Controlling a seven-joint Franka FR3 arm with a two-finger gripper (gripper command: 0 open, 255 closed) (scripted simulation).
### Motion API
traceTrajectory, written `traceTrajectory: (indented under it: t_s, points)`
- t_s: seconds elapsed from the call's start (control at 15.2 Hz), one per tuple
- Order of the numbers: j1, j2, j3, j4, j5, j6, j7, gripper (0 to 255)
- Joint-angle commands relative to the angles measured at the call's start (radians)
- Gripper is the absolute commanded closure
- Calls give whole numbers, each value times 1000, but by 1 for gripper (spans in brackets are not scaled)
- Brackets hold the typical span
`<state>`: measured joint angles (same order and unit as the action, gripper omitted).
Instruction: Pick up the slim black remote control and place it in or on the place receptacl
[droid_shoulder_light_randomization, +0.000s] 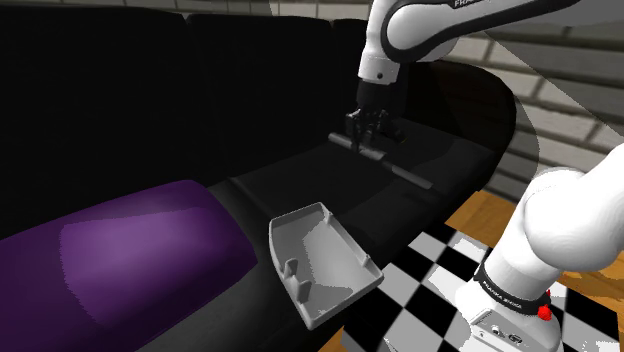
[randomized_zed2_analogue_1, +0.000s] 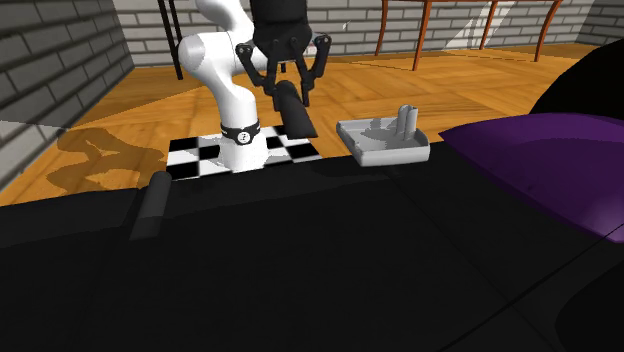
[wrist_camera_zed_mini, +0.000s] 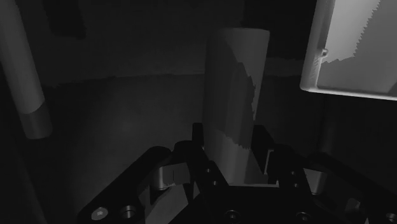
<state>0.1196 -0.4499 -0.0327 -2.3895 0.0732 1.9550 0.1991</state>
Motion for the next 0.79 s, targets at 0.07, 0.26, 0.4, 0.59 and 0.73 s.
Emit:
traceTrajectory:
  t_s: [0.07, 0.26, 0.4, 0.59, 0.73]
  points:
    - [32, -35, 57, -37, 26, 8, 75, 255]
    - [66, -56, 114, -57, 54, 13, 147, 255]
    - [88, -64, 153, -64, 73, 17, 196, 255]
    - [121, -67, 212, -66, 102, 25, 270, 255]
    - [143, -63, 252, -62, 120, 31, 319, 255]
